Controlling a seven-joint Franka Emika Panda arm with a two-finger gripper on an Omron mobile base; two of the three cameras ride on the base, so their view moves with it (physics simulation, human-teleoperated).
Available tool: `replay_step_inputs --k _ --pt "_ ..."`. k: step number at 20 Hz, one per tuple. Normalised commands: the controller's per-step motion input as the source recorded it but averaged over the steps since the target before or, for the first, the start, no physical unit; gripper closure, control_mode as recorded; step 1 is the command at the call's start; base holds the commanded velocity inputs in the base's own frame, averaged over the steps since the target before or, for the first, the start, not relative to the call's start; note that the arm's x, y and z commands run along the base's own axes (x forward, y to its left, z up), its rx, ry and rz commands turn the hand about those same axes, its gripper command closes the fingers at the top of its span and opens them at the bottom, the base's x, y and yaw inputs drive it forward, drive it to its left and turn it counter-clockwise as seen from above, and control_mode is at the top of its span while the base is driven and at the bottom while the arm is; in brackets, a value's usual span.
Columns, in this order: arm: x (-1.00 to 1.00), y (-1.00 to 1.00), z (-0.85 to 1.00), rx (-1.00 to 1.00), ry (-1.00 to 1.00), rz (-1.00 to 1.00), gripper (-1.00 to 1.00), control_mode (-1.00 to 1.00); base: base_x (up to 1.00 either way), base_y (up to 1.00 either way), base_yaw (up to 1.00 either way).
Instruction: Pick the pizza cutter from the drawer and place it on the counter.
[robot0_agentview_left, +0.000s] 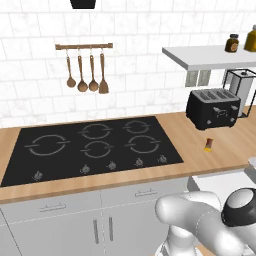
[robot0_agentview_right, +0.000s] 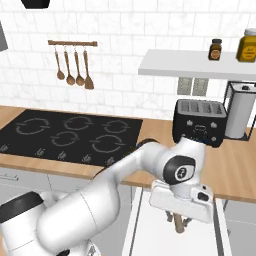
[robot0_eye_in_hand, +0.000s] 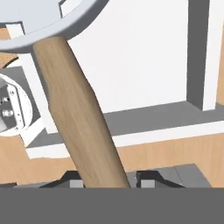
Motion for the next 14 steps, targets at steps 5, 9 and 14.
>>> replay_step_inputs --k 5,9,14 --pt "0.97 0.44 0.62 0.00 -0.04 -0.25 1.00 -1.00 0.00 0.00 0.00" --pt "1.00 0.57 0.28 0.00 -0.02 -0.23 1.00 -1.00 0.00 0.00 0.00" --pt "1.00 0.19 -0.31 0.01 0.00 -0.12 1.00 -1.00 0.00 0.00 0.00"
